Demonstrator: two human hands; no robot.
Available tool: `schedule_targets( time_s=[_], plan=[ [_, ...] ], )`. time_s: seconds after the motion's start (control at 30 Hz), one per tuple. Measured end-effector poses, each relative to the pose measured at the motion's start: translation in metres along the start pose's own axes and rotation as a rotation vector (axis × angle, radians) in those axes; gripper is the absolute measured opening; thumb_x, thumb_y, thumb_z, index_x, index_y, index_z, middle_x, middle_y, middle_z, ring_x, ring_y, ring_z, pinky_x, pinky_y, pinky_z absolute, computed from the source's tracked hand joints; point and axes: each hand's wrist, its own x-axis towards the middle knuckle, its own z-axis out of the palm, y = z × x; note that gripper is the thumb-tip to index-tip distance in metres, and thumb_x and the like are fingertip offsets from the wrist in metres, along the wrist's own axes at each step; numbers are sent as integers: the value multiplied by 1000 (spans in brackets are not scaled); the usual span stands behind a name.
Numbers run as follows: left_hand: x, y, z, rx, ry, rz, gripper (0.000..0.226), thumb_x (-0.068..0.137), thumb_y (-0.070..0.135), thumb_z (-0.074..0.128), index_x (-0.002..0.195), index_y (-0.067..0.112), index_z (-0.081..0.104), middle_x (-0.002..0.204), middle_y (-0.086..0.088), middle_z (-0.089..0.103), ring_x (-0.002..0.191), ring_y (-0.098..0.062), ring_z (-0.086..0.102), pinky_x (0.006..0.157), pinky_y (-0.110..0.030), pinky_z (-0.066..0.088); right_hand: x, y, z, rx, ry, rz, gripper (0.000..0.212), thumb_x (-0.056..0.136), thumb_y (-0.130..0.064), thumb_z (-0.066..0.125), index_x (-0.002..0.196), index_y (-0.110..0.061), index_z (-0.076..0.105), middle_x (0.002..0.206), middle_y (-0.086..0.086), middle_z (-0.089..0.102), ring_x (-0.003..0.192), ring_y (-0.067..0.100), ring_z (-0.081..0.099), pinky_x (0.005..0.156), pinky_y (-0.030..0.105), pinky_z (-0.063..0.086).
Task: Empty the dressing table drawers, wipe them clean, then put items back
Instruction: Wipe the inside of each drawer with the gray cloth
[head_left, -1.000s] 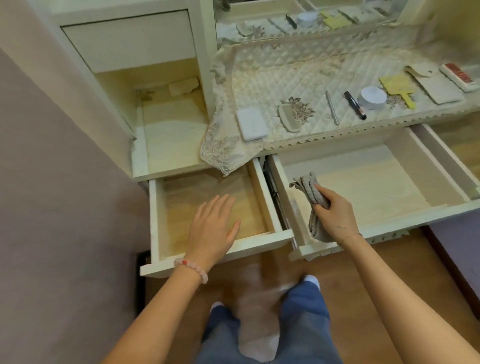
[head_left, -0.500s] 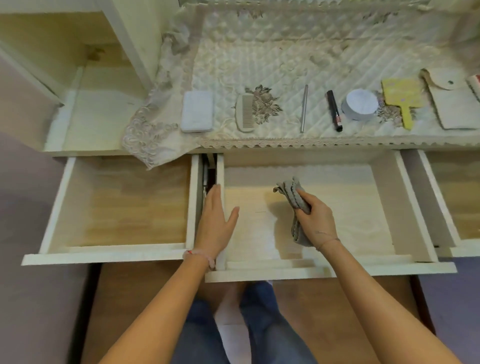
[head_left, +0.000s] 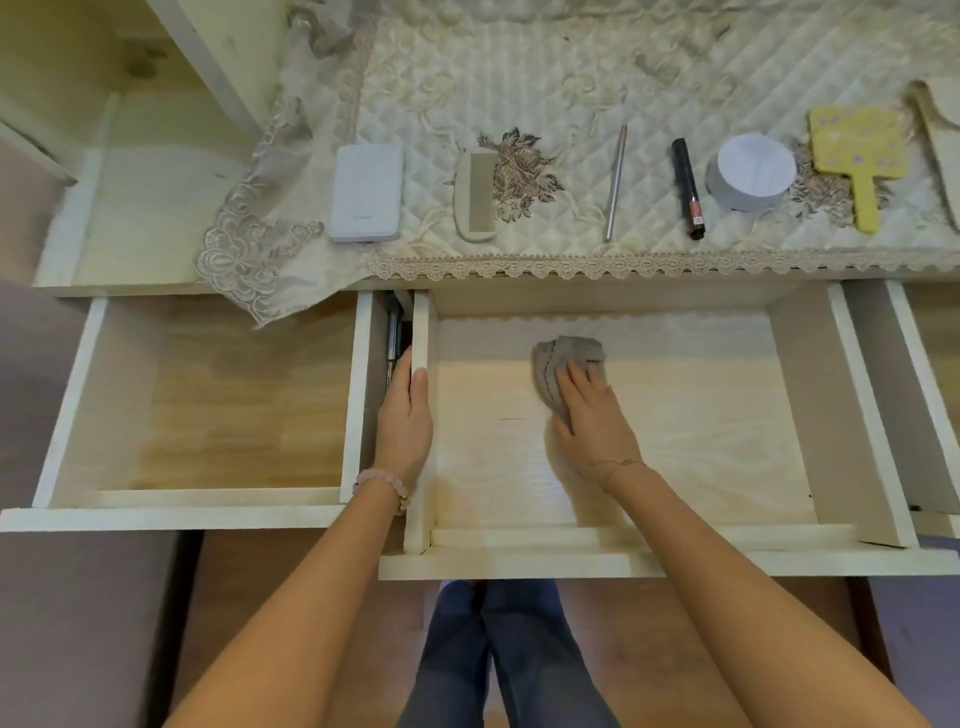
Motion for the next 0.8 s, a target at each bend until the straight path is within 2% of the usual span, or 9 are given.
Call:
schedule_targets(
  time_s=[0.13, 0.2, 0.27, 0.33, 0.43, 0.5, 0.57, 0.67, 0.8],
  plan=[
    [2, -4, -2, 15, -3, 14, 44, 103, 29, 28, 146, 23, 28, 145, 8, 37, 129, -1, 31, 101, -16, 25, 7, -1, 5, -4, 13, 55, 57, 97, -26, 38, 147, -10, 15, 156, 8, 13, 144, 27, 5, 117, 42, 10],
    [3, -6, -2, 13, 1, 18, 44, 103, 30, 28, 146, 23, 28, 144, 7, 39, 127, -1, 33, 100, -18, 27, 15, 0, 4, -11, 42, 42, 56, 98, -27, 36, 148, -11, 15, 157, 7, 12, 144, 26, 5, 115, 40, 7],
    [3, -8, -1, 35, 12, 25, 43, 102, 30, 29, 145, 24, 29, 143, 7, 40, 123, 1, 33, 98, -17, 27, 26, 0, 3, -21, 71, 18, 56, 97, -27, 36, 147, -10, 18, 156, 8, 15, 144, 28, 7, 115, 41, 9],
    [3, -11, 0, 59, 34, 42, 43, 102, 30, 29, 144, 25, 31, 141, 5, 44, 125, -4, 38, 98, -18, 30, 35, -3, 3, -14, 95, 20, 55, 96, -29, 34, 146, -9, 23, 154, 10, 21, 143, 31, 12, 114, 42, 11],
    [7, -17, 2, 71, 60, 67, 41, 102, 33, 30, 142, 27, 36, 136, 2, 52, 123, -15, 48, 102, -30, 39, 48, -14, 11, 10, 144, -12, 60, 88, -34, 26, 139, -4, 38, 145, 17, 38, 136, 38, 29, 109, 48, 25],
    [9, -22, 3, 76, 72, 74, 41, 101, 34, 31, 141, 28, 37, 133, 1, 54, 120, -17, 51, 102, -40, 42, 58, -25, 18, 16, 131, -55, 59, 85, -32, 28, 131, -1, 48, 136, 19, 49, 127, 40, 42, 103, 49, 35],
    [10, -25, 3, 87, 80, 91, 41, 101, 35, 31, 141, 27, 38, 132, 0, 55, 120, -18, 51, 101, -43, 43, 67, -44, 24, 16, 135, -101, 54, 84, -28, 34, 125, 0, 54, 128, 19, 56, 118, 38, 52, 97, 48, 43],
    [9, -24, 3, 97, 95, 130, 41, 101, 34, 31, 141, 26, 39, 134, 1, 54, 123, -17, 49, 103, -41, 41, 73, -81, 35, -8, 111, -193, 50, 87, -28, 35, 126, -3, 54, 131, 15, 55, 120, 34, 50, 99, 43, 38],
    [8, -23, 3, 118, 94, 144, 42, 101, 34, 30, 141, 24, 39, 136, 0, 52, 124, -17, 48, 104, -39, 39, 71, -96, 44, -4, 111, -186, 52, 90, -32, 30, 125, -3, 56, 129, 14, 57, 118, 34, 54, 99, 46, 41]
  ],
)
